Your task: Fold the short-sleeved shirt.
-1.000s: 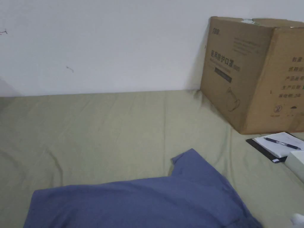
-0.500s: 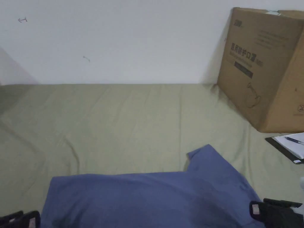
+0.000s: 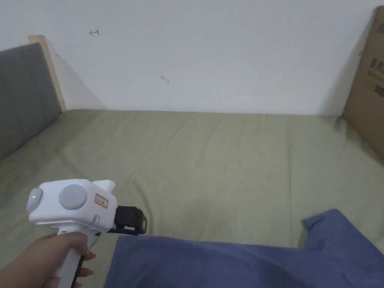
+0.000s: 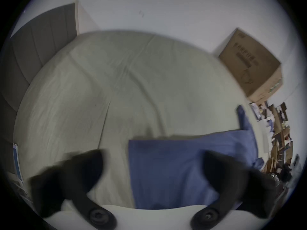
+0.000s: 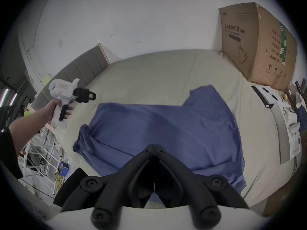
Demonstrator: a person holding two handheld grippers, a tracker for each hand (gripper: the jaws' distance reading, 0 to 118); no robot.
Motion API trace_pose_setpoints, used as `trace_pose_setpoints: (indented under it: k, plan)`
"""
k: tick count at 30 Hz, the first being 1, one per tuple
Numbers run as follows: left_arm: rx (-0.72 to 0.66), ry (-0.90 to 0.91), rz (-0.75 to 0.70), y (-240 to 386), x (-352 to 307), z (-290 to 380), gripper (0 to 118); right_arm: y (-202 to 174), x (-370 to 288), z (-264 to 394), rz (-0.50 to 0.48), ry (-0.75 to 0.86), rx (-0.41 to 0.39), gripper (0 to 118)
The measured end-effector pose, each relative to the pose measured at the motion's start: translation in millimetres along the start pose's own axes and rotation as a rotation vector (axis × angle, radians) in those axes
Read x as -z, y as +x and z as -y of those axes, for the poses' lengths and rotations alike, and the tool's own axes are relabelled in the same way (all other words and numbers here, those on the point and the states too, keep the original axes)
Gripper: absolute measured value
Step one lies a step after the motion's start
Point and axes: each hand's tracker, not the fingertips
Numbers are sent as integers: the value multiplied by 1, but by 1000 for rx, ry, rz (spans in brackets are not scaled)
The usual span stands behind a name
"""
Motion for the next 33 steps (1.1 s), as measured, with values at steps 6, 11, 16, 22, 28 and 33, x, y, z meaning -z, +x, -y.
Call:
trace_pose_setpoints:
  k: [6,11,16,22,28,33]
  plan:
    - [-23,-121,-62,-15,71,-10,111,8,13,13,21,-85,91,0]
    - [80,-97,-108,-8,65,-7,54,21,33,7,43,-105,158,0]
    - [117,-49,82,11,31,14,0,33,44,-31,23,-37,235,0]
    - [229,46,-42,22,19,14,0,98,80,-126,60,62,299,0]
    - [226,68,-47,27,-4,20,0,161,172,-170,183,-232,269,116]
    - [257,35,-62,29,-3,29,0,207,214,-165,293,-322,367,109]
